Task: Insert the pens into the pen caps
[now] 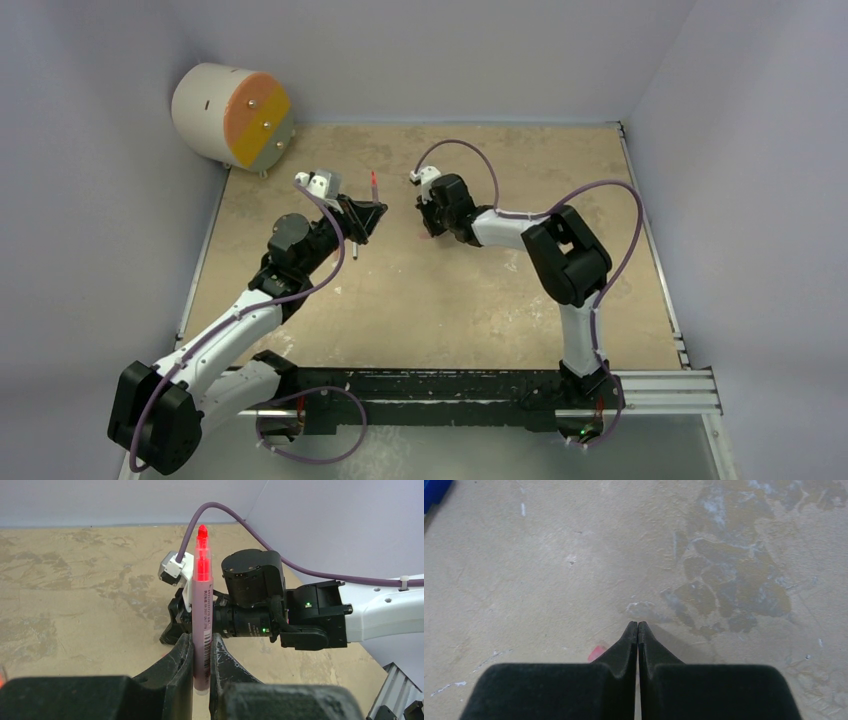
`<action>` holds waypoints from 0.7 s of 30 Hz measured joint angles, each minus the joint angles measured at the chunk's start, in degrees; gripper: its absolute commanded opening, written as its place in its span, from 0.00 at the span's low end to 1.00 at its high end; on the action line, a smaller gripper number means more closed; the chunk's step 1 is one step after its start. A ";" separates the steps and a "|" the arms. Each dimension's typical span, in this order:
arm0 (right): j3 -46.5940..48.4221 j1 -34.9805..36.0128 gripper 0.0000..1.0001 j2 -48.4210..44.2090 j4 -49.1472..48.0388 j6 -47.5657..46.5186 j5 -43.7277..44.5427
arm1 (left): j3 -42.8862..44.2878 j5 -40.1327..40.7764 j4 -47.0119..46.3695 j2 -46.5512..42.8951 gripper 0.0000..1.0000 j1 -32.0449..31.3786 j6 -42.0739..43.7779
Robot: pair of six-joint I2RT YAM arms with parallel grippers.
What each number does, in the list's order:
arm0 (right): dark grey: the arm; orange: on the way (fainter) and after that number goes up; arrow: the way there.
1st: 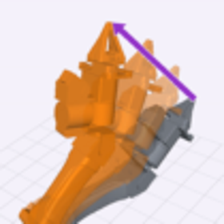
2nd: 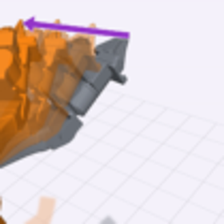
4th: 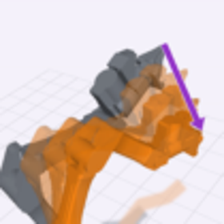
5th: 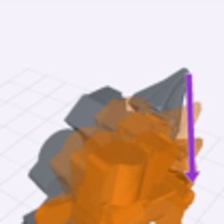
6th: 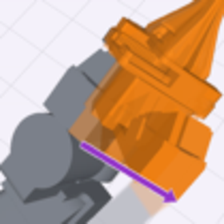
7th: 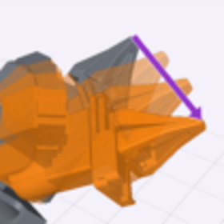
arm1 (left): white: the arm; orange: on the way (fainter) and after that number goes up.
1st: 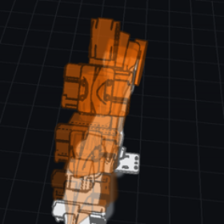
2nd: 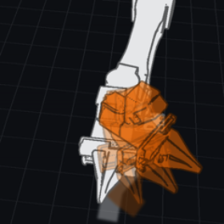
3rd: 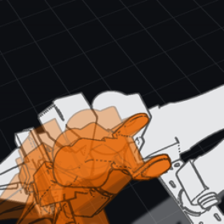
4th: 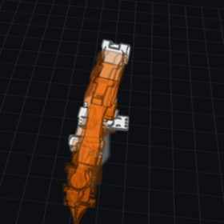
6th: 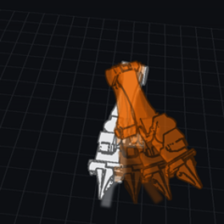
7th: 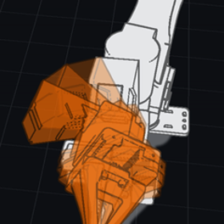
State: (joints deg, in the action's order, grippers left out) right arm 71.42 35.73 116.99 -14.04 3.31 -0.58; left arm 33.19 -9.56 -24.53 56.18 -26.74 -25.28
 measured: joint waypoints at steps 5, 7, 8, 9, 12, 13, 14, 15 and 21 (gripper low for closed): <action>-0.02 1.44 0.00 0.00 0.02 -0.55 -1.79 | -0.11 0.00 0.00 -0.15 0.00 0.00 -0.02; -0.02 1.92 0.00 0.00 0.04 -0.74 -2.34 | -0.20 0.00 0.04 -0.35 0.00 0.00 -0.02; -0.02 2.14 0.00 0.00 0.07 -0.85 -2.51 | -0.20 0.00 0.07 -0.46 0.00 0.00 -0.02; -0.02 2.29 0.00 0.00 0.09 -0.92 -2.67 | -0.20 0.00 0.09 -0.57 0.00 0.00 -0.02; -0.04 2.73 0.00 0.00 0.11 -0.90 -3.17 | -0.20 0.02 0.20 -1.16 0.00 0.00 -0.02; -0.09 2.80 0.00 0.00 0.09 -0.90 -3.26 | -0.20 0.02 0.20 -1.36 0.00 0.00 -0.02; -0.31 2.84 0.00 0.00 0.07 -0.83 -3.37 | -0.20 0.02 0.20 -1.49 0.00 0.00 -0.02; -0.44 2.84 0.00 0.00 0.11 -0.74 -3.48 | -0.20 0.02 0.20 -1.57 0.00 0.00 -0.02; -1.05 2.84 0.00 -0.07 -0.31 0.24 -3.50 | -0.20 0.00 0.24 -1.62 0.00 0.00 -0.04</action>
State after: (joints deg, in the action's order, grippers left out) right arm 70.37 38.57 116.92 -14.35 3.55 -4.08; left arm 32.99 -9.56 -24.29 54.57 -26.74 -25.32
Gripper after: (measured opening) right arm 0.004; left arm 0.091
